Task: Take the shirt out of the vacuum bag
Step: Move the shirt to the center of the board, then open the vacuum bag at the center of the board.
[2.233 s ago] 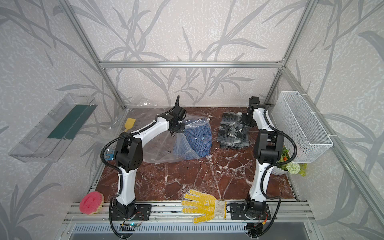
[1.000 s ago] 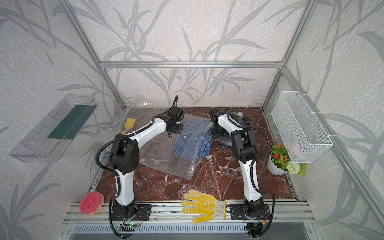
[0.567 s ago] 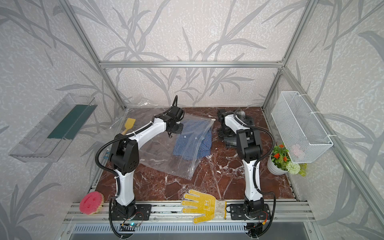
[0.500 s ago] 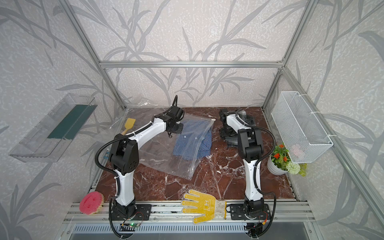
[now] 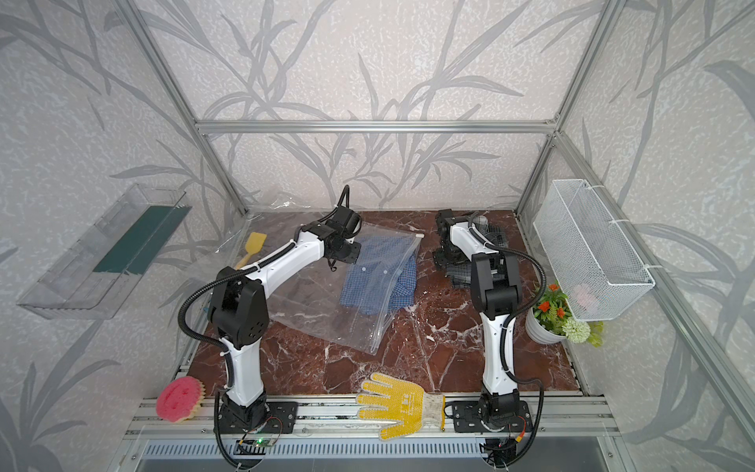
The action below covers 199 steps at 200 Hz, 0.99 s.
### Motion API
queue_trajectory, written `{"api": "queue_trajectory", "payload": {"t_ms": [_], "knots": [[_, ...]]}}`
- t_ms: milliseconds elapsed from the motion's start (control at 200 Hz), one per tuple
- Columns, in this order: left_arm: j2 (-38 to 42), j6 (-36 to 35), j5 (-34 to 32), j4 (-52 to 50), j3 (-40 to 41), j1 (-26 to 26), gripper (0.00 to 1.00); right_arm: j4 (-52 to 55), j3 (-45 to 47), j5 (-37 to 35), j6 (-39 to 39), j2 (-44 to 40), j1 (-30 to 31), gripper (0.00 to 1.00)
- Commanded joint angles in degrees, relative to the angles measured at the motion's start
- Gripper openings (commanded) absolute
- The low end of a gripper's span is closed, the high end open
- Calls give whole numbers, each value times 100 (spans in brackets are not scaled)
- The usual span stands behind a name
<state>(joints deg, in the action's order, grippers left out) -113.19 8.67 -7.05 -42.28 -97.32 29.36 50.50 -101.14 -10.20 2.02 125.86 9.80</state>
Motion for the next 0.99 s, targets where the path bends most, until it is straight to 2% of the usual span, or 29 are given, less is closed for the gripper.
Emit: {"api": "queue_trajectory", "payload": {"t_ms": [0, 140, 285, 405, 560, 805, 990], "knots": [[312, -371, 81, -330, -19, 348, 47, -378, 407, 848, 281, -912, -4, 87], [320, -411, 289, -344, 30, 761, 59, -1195, 1337, 1675, 783, -1641, -13, 87], [149, -359, 695, -402, -80, 1085, 63, -1993, 2125, 2539, 1222, -2085, -65, 85], [-56, -339, 690, -498, -254, 1319, 67, -2448, 2569, 3038, 1508, -2264, -151, 84], [-485, -331, 221, -707, -578, 1558, 69, -2829, 2948, 3543, 1816, -2457, -330, 82], [-1339, -356, -417, -1117, -1377, 1816, 70, -2964, 3159, 3659, 1870, -2654, -483, 84], [-1783, -500, -1184, -1466, -1866, 2028, 70, -3147, 3302, 3775, 1912, -2661, -637, 86]]}}
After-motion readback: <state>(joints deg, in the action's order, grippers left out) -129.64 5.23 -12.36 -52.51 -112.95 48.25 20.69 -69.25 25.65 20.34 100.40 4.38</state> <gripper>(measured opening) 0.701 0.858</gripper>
